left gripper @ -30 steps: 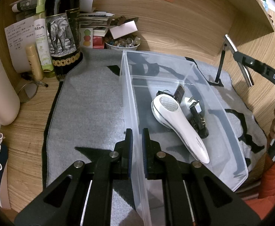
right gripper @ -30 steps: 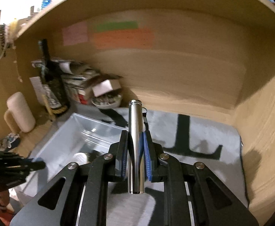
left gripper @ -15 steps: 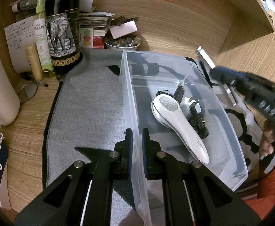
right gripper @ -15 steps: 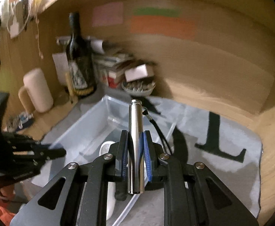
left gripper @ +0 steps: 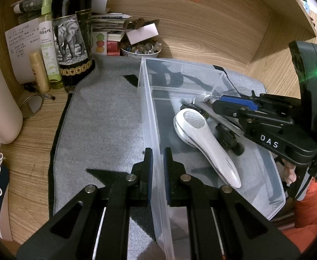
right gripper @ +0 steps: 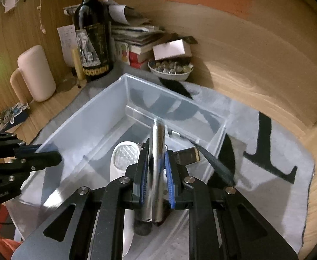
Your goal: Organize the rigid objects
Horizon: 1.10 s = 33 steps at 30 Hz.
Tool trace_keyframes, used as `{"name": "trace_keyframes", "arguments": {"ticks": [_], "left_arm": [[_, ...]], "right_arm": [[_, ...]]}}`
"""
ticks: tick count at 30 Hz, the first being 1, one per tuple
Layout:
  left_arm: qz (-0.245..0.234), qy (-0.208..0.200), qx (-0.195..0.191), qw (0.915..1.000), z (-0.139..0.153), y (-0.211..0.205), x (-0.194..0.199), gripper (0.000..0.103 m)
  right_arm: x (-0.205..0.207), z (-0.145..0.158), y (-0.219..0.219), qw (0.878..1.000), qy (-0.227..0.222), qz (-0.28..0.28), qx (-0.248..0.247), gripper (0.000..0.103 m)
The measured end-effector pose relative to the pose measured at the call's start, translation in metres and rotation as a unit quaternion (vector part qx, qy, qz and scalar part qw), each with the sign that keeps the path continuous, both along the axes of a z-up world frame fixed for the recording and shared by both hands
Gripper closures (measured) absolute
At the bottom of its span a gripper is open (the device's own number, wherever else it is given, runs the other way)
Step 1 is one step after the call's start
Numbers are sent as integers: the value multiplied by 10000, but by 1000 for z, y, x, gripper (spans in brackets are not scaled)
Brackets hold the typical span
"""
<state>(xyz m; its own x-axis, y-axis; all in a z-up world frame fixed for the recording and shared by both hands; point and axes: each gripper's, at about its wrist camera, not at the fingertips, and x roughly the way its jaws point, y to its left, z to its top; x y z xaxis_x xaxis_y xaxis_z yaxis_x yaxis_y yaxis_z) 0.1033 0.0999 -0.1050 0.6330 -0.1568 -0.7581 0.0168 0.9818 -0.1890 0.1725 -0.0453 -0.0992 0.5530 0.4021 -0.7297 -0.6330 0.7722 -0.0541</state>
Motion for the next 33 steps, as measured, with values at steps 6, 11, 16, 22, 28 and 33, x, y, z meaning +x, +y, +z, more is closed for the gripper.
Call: {"name": "trace_keyframes", "arguments": {"ticks": [6,11,16,22,28,33], "left_arm": [[2,15,44,10000,1,-1,0,94],[73,-82,102,9999,9,-2,-3,94],[167,-354,208,9990,25,-8,-8,84],[166,-1056,401,9935,54,-28,-22,54],[205,-1868,570,9805,84,-50,-53,21],[354,-2427,561,9678,101,-62,-82,1]], "right_arm": [[-6,2,0,10000,-63,55,46,72],[-16,13,-11,9994,-238,-32,234,52],[-32,30,-30,9972,-548,-202,461,25],[-59,53,-57,9911,-960,-459,795,20],[-87,69,-90,9802,-1359,-841,1166,4],[-122,84,-111,9658,-1897,-1062,1416,0]]}}
